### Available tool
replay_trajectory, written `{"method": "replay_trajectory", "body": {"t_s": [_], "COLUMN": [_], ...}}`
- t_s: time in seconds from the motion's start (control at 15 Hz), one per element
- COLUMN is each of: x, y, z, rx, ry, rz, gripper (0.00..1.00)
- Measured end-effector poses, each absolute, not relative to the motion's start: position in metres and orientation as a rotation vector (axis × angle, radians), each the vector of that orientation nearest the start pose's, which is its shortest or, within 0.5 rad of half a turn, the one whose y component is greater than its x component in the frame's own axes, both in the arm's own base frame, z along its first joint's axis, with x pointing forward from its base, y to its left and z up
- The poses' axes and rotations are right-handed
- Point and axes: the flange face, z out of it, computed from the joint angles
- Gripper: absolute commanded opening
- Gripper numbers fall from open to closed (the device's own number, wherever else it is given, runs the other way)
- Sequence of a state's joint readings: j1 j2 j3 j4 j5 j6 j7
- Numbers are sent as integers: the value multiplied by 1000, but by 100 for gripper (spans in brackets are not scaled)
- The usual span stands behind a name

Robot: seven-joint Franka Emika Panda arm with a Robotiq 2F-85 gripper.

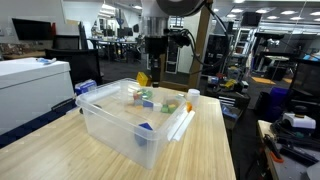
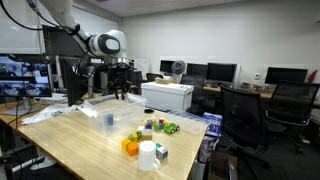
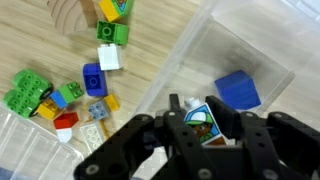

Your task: Put the blue toy block in the transparent box, then put white and the yellow object in the box, then put the wooden toy block in the box

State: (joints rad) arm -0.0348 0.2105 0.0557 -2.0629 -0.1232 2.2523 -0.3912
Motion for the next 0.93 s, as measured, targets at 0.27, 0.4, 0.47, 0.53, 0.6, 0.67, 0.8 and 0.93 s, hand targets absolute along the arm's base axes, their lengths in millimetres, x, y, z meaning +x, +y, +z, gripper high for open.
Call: {"method": "replay_trajectory", "body": {"t_s": [0.27, 0.4, 0.47, 0.53, 0.6, 0.67, 0.8, 0.93], "x": [558, 550, 547, 546, 545, 544, 545, 548], "y": [22, 23, 22, 21, 20, 18, 17, 17], "z": [308, 292, 284, 277, 270, 263, 261, 272], "rx": [-2990, -2915, -2893, -2882, -2877, -2873, -2871, -2861], "ry": [-1094, -1225, -1257, -1278, -1285, -1286, -1282, -1255], "rz": [151, 210, 234, 257, 280, 299, 300, 248], "gripper": [8, 8, 58, 59, 64, 71, 85, 98]}}
